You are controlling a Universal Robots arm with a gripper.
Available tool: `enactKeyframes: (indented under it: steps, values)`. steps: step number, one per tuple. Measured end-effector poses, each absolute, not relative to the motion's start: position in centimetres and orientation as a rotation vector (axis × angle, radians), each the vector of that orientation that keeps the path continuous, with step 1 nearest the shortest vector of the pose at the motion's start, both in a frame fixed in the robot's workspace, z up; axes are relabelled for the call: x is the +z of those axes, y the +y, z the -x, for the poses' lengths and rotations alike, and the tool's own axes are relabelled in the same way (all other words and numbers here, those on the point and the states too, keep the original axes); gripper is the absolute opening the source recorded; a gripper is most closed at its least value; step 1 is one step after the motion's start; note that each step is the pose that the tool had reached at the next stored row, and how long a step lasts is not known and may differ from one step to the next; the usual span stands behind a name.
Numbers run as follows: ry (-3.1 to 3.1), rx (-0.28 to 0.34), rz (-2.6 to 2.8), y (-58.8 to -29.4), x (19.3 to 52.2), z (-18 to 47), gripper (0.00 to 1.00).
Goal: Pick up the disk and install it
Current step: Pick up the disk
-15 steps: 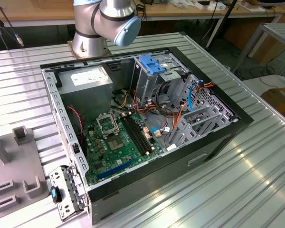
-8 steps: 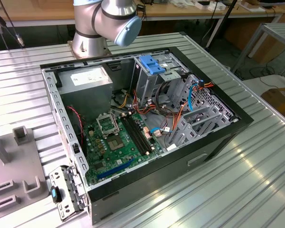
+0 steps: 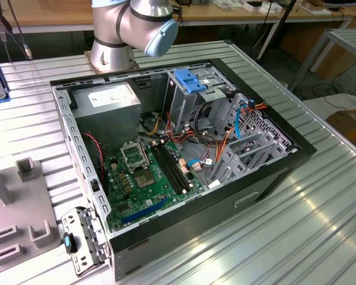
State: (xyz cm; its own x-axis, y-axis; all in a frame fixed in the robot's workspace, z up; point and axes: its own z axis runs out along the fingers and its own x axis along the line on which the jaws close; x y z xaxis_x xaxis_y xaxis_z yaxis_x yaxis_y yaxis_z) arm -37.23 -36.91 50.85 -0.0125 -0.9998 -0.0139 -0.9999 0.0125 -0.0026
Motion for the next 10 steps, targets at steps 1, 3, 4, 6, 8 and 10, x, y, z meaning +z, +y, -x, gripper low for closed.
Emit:
enactKeyframes:
  steps: [1, 3, 4, 6, 8, 10]
  values:
    - [2.227, 0.012, 2.199, -36.9, 50.9, 36.7, 0.37]
    - [2.227, 0.012, 2.2, -36.9, 50.9, 35.2, 0.37]
    - [2.227, 0.013, 2.2, -36.9, 50.9, 34.7, 0.37]
    - [2.227, 0.012, 2.2, -36.9, 50.8, 33.2, 0.37]
    - [2.227, 0.012, 2.199, -36.9, 50.8, 31.2, 0.37]
    - [2.227, 0.012, 2.199, -36.9, 50.8, 30.2, 0.37]
